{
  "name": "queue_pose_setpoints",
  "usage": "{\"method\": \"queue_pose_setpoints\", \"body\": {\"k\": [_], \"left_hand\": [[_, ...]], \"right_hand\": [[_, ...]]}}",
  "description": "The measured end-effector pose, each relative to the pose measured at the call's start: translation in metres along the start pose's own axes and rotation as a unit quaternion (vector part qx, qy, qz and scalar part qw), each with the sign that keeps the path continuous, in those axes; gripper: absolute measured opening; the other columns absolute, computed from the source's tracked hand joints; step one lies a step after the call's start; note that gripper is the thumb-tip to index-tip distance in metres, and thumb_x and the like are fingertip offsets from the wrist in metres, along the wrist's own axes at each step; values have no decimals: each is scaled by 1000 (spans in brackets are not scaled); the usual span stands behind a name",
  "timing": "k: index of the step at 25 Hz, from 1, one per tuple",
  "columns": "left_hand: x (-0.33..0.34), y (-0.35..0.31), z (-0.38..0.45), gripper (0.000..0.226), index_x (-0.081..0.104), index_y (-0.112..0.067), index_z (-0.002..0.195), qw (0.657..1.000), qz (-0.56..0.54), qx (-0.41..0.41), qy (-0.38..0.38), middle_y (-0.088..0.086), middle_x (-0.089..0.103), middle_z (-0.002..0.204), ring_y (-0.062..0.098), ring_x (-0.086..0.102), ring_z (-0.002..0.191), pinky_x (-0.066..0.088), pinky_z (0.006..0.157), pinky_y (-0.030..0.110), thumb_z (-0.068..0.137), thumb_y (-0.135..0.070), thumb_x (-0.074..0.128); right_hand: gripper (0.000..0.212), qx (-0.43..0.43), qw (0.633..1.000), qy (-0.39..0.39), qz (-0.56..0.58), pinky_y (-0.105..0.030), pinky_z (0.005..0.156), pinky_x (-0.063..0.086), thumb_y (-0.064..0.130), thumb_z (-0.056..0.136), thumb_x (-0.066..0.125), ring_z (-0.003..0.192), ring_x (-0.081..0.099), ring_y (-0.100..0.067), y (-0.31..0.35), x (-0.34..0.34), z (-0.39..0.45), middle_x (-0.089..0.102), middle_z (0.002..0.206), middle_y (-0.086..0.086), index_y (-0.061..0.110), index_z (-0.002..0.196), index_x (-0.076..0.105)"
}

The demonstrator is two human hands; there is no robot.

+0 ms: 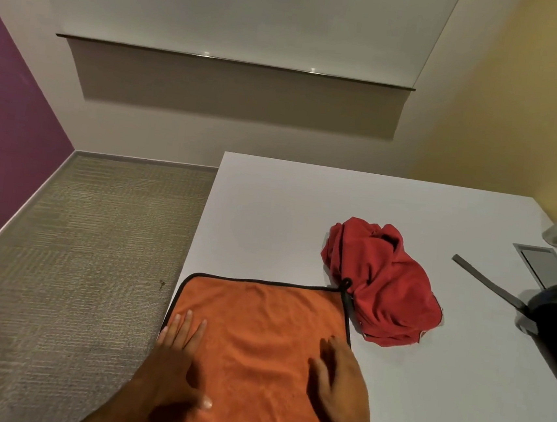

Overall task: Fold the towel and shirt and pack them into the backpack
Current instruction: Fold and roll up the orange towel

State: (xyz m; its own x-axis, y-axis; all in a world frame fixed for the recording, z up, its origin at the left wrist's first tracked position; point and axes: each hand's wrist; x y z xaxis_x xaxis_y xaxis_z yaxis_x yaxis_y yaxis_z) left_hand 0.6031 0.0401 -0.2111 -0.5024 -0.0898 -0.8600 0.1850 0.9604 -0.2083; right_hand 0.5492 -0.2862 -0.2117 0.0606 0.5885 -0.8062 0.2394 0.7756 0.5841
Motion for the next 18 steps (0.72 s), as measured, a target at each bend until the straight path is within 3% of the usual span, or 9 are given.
{"method": "queue_pose_setpoints", "body": {"k": [1,3,5,7,10,13,16,18], "left_hand": [[0,0,0,163,-28,-9,145,1000,2,1,-1,14,-38,152,33,-32,143,-13,115,40,37,-96,57],[0,-1,-1,164,-28,-7,145,1000,9,1,-3,14,-38,152,33,-31,143,-12,114,39,36,-99,53],[1,-1,-3,163,-28,-6,144,1000,7,0,-3,13,-39,151,33,-32,143,-12,114,40,37,-100,52],[0,-2,-3,162,-29,-5,143,1000,8,-5,1,12,-42,148,34,-32,143,-14,114,39,39,-99,52],[0,-3,-4,161,-32,-7,140,1000,-3,-18,8,8,-43,147,29,-33,143,-15,116,41,38,-98,53],[1,-1,-5,159,-27,-12,146,1000,-10,-9,-7,4,-40,150,25,-32,144,-14,118,43,37,-103,43],[-2,5,-7,140,-11,-21,155,999,-22,13,-40,-2,-25,159,19,-20,149,-8,120,42,51,-100,39],[-7,12,-8,115,14,-28,156,996,-27,40,-80,-5,5,164,17,3,151,5,121,40,64,-90,45]], "right_hand": [[75,-26,998,46,-42,-34,120,19,60,92,47,147,23,-16,-11,3,-10,22,159,3,18,153,29],[93,-44,983,112,-139,-37,122,-7,80,87,19,149,-13,-16,-29,5,-22,-17,159,3,21,154,-6],[101,-36,972,142,-187,-40,120,-14,87,76,-3,146,-26,-18,-39,2,-23,-31,155,1,20,149,-21],[105,-35,966,159,-199,-43,120,-13,89,69,-12,146,-26,-20,-37,-5,-22,-33,154,0,18,146,-26],[109,-38,963,166,-210,-48,120,-13,90,65,-14,147,-21,-19,-34,-12,-20,-28,154,2,19,148,-21],[112,-37,967,147,-204,-47,119,-7,89,67,-10,151,-8,-20,-32,-21,-18,-14,156,8,22,156,-2],[84,-92,972,95,-194,-43,119,21,76,86,19,143,31,-22,-34,-28,-14,33,156,7,24,149,36],[55,-135,969,85,-186,-36,107,40,55,90,43,123,54,-19,-38,-31,-12,59,136,6,26,133,57]]}}
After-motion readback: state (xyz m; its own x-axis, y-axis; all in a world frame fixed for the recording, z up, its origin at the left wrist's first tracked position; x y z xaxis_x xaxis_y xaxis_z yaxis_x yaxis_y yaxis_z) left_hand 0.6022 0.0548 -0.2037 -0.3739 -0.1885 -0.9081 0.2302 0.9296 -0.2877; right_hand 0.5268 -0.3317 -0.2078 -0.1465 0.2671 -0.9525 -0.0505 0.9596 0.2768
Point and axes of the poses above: each hand's wrist, its own z-axis towards the middle knuckle, its own x-axis out of the palm, y = z × x
